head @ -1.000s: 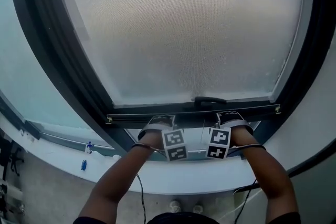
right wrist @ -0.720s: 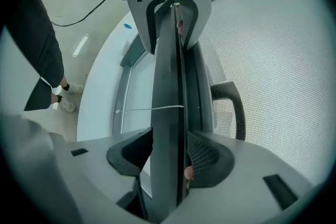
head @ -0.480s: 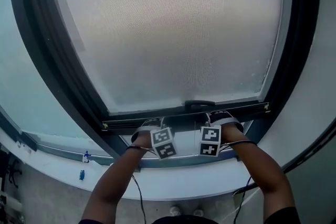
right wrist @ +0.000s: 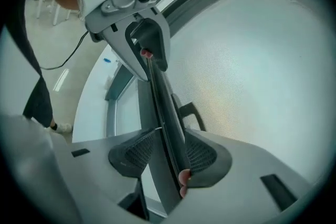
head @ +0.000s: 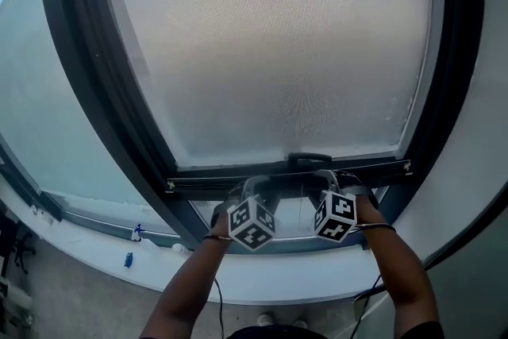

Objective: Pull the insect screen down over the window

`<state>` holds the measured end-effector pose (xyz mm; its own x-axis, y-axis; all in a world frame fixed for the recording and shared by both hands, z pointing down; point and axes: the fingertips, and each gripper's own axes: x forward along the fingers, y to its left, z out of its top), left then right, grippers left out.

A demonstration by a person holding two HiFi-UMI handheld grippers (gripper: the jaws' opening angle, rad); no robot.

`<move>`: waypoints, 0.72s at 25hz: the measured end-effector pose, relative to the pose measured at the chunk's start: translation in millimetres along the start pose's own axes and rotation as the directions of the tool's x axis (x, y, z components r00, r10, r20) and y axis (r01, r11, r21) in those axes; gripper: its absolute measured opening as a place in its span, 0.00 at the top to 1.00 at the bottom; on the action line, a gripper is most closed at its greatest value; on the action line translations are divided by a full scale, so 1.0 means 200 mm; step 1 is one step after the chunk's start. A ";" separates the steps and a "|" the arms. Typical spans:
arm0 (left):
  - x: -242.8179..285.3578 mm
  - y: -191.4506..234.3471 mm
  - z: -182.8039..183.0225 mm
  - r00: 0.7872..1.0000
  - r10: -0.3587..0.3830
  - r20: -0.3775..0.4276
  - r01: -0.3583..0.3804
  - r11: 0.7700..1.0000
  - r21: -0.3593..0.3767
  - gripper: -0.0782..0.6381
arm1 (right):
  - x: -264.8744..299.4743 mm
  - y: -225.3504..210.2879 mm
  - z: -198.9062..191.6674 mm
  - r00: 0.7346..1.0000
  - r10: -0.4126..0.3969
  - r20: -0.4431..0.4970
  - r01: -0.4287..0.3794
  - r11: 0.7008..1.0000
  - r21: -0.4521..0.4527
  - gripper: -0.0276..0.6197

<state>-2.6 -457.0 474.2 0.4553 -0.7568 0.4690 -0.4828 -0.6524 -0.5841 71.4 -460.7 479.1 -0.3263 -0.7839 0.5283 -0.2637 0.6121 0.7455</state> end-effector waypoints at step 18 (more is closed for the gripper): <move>-0.63 0.07 0.16 0.882 0.390 0.263 -0.172 0.789 -0.590 0.89 | -0.74 -0.12 0.24 0.829 -0.460 0.318 0.142 0.724 0.675 0.95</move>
<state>-41.6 -369.6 385.7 0.4103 -0.9119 0.0118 -0.9008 -0.4073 -0.1504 82.3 -354.3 363.4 -0.4383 -0.8982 -0.0340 -0.8501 0.4019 0.3402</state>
